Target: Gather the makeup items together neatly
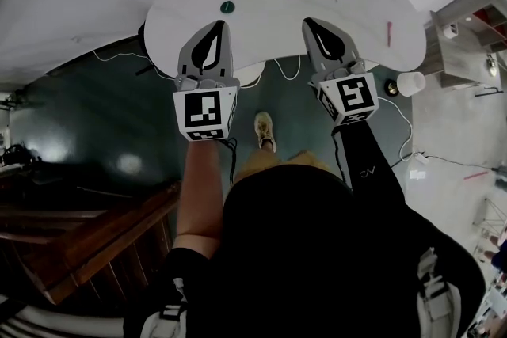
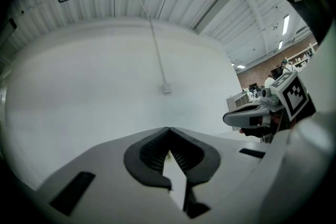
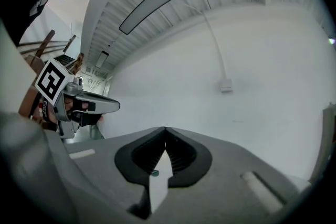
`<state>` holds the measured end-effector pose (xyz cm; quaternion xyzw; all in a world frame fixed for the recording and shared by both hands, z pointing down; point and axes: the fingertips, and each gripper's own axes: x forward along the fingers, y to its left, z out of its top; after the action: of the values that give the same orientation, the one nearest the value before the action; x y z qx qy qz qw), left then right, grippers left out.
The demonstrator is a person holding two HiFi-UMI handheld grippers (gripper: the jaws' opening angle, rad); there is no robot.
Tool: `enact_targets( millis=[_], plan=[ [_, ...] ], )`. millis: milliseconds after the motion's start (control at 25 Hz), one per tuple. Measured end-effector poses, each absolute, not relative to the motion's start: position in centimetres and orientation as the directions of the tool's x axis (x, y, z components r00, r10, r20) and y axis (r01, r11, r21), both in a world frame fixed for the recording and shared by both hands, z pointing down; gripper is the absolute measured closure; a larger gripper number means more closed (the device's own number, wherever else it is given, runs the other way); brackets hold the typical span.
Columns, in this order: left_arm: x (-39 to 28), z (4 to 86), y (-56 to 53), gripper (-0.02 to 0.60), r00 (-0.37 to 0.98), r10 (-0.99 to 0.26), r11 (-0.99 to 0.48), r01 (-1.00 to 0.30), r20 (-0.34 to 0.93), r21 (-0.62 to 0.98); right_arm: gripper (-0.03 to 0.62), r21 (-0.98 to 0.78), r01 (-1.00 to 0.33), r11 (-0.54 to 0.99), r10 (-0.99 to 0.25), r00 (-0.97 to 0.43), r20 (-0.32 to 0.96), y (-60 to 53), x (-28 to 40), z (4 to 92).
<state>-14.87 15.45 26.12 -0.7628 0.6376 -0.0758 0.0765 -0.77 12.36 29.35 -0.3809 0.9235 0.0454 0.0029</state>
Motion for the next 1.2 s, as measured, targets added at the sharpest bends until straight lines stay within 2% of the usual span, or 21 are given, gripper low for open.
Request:
enact_targets(
  millis=[560, 960, 1200],
  plan=[
    [-21.5, 26.4, 2.8, 0.572, 0.266, -0.963, -0.268, -0.936, 0.042, -0.227, 0.588, 0.069, -0.775, 0.628, -0.775, -0.631, -0.035, 0.9, -6.6, 28.9],
    [-21.0, 28.5, -2.5, 0.574, 0.308, -0.949, -0.315, -0.93, 0.069, -0.192, 0.588, 0.069, -0.802, 0.593, -0.804, -0.595, -0.004, -3.4, -5.6, 30.0],
    [-20.2, 28.5, -5.6, 0.573, 0.27, -0.96, -0.28, -0.939, 0.076, -0.201, 0.589, 0.053, -0.767, 0.64, -0.766, -0.642, -0.033, -7.1, -5.9, 28.7]
  ],
)
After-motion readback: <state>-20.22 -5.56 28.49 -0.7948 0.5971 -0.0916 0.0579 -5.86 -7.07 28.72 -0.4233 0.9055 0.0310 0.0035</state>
